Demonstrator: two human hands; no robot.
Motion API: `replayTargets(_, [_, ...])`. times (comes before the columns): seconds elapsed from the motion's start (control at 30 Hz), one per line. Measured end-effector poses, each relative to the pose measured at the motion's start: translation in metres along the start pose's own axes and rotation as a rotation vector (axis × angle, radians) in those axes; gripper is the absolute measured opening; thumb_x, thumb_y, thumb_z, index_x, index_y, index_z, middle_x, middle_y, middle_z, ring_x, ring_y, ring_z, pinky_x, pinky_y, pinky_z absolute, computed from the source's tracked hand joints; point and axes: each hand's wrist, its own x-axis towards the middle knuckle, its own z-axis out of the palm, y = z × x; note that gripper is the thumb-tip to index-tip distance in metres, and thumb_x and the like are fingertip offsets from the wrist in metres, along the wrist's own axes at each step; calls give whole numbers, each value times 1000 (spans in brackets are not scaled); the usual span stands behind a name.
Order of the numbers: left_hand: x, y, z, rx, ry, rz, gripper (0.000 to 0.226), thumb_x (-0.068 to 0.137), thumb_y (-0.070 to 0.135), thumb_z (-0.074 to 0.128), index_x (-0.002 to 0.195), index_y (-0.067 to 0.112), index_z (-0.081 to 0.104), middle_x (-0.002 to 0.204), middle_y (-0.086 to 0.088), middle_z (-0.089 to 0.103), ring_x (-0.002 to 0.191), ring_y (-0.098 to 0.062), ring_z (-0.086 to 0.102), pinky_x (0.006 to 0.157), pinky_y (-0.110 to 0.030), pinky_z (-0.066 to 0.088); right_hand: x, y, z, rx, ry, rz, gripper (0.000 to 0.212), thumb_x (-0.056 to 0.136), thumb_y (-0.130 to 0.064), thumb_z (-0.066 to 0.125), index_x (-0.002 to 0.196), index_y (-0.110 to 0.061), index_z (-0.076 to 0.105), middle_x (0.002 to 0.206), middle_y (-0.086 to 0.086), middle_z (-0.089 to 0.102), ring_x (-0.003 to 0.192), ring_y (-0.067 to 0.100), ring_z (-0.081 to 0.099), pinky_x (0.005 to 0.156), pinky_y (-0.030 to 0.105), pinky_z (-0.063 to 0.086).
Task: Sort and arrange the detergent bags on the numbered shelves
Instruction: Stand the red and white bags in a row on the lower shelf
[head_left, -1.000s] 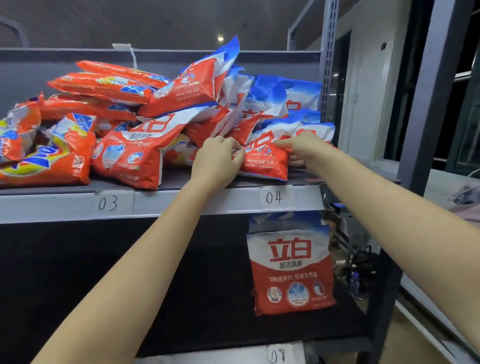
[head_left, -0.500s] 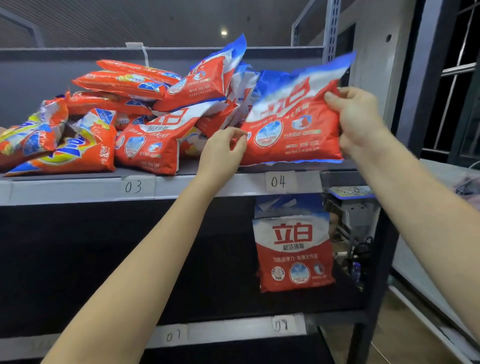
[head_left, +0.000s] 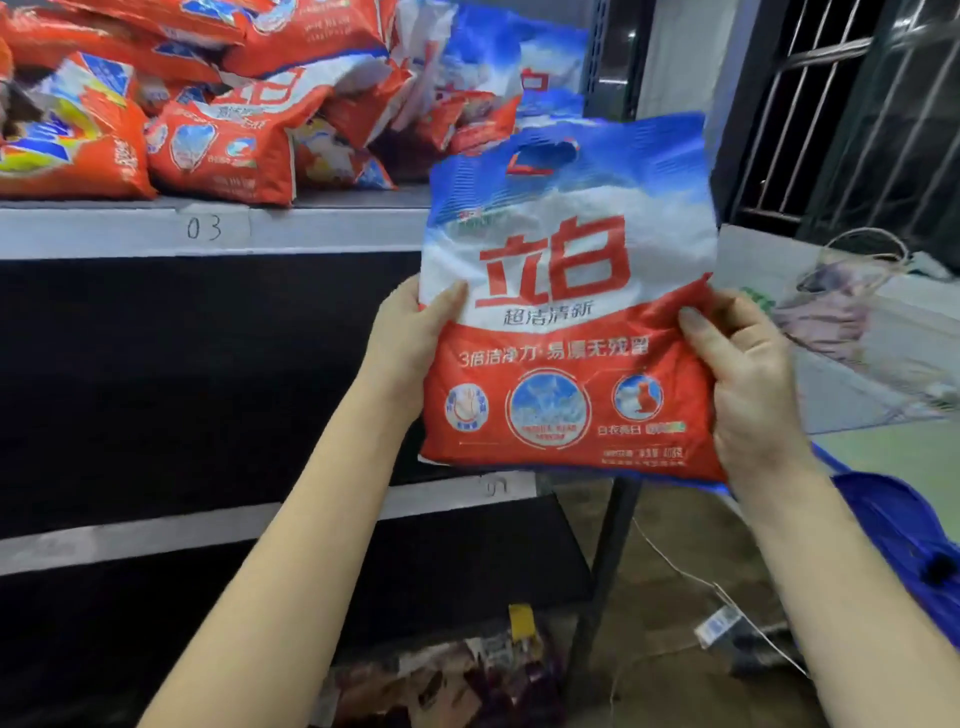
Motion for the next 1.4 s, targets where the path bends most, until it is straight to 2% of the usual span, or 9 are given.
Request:
replayTargets(0.3, [-52, -107, -56, -17, 293, -238, 8, 91, 25, 60, 90, 18, 64, 79, -1, 72, 69, -16, 69, 60, -30, 51, -65, 137, -26, -25, 196, 463, 13, 91, -3, 53, 91, -14, 61, 78, -1, 72, 69, 12, 68, 64, 26, 57])
replayTargets(0.4, [-45, -112, -74, 43, 337, -218, 9, 91, 25, 60, 85, 19, 63, 74, 1, 71, 65, -12, 68, 59, -28, 52, -73, 173, -15, -52, 166, 588, 10, 92, -14, 57, 101, -17, 60, 92, 3, 72, 79, 15, 70, 69, 31, 56])
replayTargets(0.57, [-15, -111, -105, 143, 430, -173, 9, 93, 28, 59, 89, 20, 60, 79, 1, 70, 64, -11, 69, 56, -24, 53, -63, 223, 20, -162, -2, 719, 31, 86, -23, 66, 113, -25, 51, 109, -4, 66, 94, 10, 67, 76, 25, 55])
replayTargets(0.8, [58, -111, -159, 319, 639, 54, 12, 95, 31, 54, 86, 24, 57, 93, -6, 69, 88, -27, 69, 77, -43, 58, -1, 289, 103, -153, -11, 649, 22, 89, -7, 60, 105, -20, 52, 103, 2, 64, 87, 16, 63, 74, 28, 53])
replayTargets(0.93, [112, -124, -187, 352, 604, 112, 17, 97, 31, 51, 99, 15, 57, 98, -8, 70, 86, -23, 70, 76, -43, 58, 44, 332, 134, -85, 14, 540, 24, 91, -4, 56, 114, -10, 52, 108, 8, 66, 88, 17, 67, 68, 25, 55])
replayTargets(1.03, [151, -141, -205, 355, 635, 90, 11, 97, 29, 50, 92, 23, 57, 92, -2, 69, 84, -18, 68, 80, -43, 57, 79, 362, 152, -200, 35, 466, 31, 91, -6, 55, 121, -9, 49, 109, 6, 63, 91, 17, 64, 66, 22, 51])
replayTargets(1.17, [195, -162, -226, 306, 614, 16, 10, 97, 26, 50, 93, 22, 58, 95, -1, 68, 88, -19, 67, 85, -45, 55, 113, 399, 175, -283, 110, 411, 37, 93, -2, 50, 129, -7, 44, 121, 12, 59, 100, 17, 57, 85, 34, 49])
replayTargets(1.23, [212, -174, -233, 273, 588, -22, 10, 97, 25, 50, 97, 19, 58, 100, -4, 68, 89, -19, 66, 85, -43, 55, 126, 414, 178, -354, 160, 374, 35, 94, -1, 48, 129, -4, 45, 123, 14, 57, 108, 23, 56, 96, 38, 46])
replayTargets(1.4, [256, -190, -236, 269, 401, -48, 13, 98, 23, 49, 106, 18, 58, 99, 0, 65, 79, -7, 62, 68, -24, 52, 162, 437, 181, -561, 283, 347, 33, 93, 2, 46, 126, 6, 46, 124, 19, 55, 116, 30, 53, 96, 33, 43])
